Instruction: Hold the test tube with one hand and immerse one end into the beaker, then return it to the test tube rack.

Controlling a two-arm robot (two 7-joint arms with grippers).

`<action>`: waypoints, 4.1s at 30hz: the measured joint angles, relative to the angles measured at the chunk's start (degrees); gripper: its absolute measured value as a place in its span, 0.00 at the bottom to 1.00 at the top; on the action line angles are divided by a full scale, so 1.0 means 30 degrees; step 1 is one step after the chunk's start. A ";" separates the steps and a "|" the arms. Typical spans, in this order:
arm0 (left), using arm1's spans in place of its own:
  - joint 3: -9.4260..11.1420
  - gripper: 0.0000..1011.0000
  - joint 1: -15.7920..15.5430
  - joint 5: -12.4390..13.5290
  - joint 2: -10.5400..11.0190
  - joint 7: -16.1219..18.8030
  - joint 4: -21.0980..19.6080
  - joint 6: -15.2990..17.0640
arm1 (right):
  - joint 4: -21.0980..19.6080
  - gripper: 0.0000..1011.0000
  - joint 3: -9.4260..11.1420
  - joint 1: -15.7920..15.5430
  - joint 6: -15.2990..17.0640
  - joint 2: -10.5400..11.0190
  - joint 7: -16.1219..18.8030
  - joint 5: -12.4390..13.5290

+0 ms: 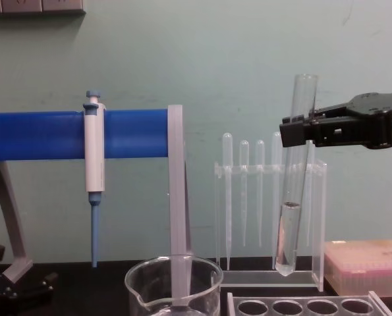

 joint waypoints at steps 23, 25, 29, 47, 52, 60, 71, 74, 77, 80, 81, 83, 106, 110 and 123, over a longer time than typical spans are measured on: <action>0.0000 0.99 0.0000 0.0000 0.0000 0.0000 0.0000 0.0000 | 0.0000 0.23 0.0000 -0.0001 0.0000 0.0000 -0.0001 0.0000; 0.0000 0.99 0.0000 0.0000 0.0001 0.0000 0.0000 0.0000 | 0.0000 0.23 0.0000 -0.0001 0.0000 0.0001 -0.0001 0.0000; 0.0000 0.99 0.0000 0.0000 0.0000 0.0000 0.0000 0.0000 | 0.0001 0.23 0.0001 -0.0002 0.0000 0.0000 0.0000 0.0000; -0.0001 0.99 0.0000 -0.0001 -0.0001 0.0000 0.0000 0.0000 | 0.0000 0.23 0.0000 0.0000 0.0000 0.0000 0.0000 -0.0001; 0.0000 0.99 0.0000 0.0000 0.0000 0.0000 0.0000 0.0000 | 0.0001 0.23 0.0000 -0.0001 0.0000 0.0001 0.0000 0.0000; 0.0000 0.99 0.0000 -0.0001 0.0000 0.0000 0.0000 0.0000 | 0.0000 0.23 0.0001 -0.0001 0.0000 0.0001 -0.0001 0.0000; 0.0000 0.99 0.0000 -0.0001 0.0000 0.0000 0.0000 0.0000 | 0.0000 0.23 0.0001 0.0000 0.0000 0.0001 -0.0001 0.0000; -0.0001 0.99 0.0000 -0.0001 0.0000 0.0000 0.0001 0.0000 | 0.0001 0.23 0.0000 -0.0001 0.0000 0.0001 0.0000 0.0000; -0.0001 0.99 0.0000 0.0000 0.0000 0.0000 0.0000 0.0000 | 0.0001 0.23 0.0000 -0.0001 0.0000 0.0001 0.0000 0.0000; 0.0000 0.99 0.0000 0.0000 0.0000 0.0000 0.0000 0.0000 | 0.0000 0.23 0.0000 -0.0001 0.0000 0.0001 -0.0001 0.0000; 0.0000 0.99 0.0000 0.0000 0.0001 0.0000 0.0000 0.0000 | 0.0000 0.23 0.0001 0.0000 0.0000 0.0001 -0.0001 0.0000; -0.0001 0.99 0.0000 0.0000 0.0000 0.0000 0.0001 -0.0001 | 0.0000 0.23 0.0000 -0.0001 0.0001 0.0001 -0.0001 0.0000; 0.0000 0.99 0.0000 -0.0001 0.0000 0.0000 0.0001 0.0000 | 0.0000 0.23 0.0000 0.0000 0.0000 0.0001 -0.0001 0.0000; 0.0000 0.99 -0.0001 0.0000 0.0001 0.0000 0.0000 0.0000 | 0.0000 0.23 0.0000 0.0000 0.0000 0.0001 -0.0001 0.0001; 0.0000 0.99 0.0000 -0.0001 0.0000 0.0000 0.0001 -0.0001 | 0.0000 0.23 0.0000 -0.0001 0.0000 0.0002 -0.0001 -0.0001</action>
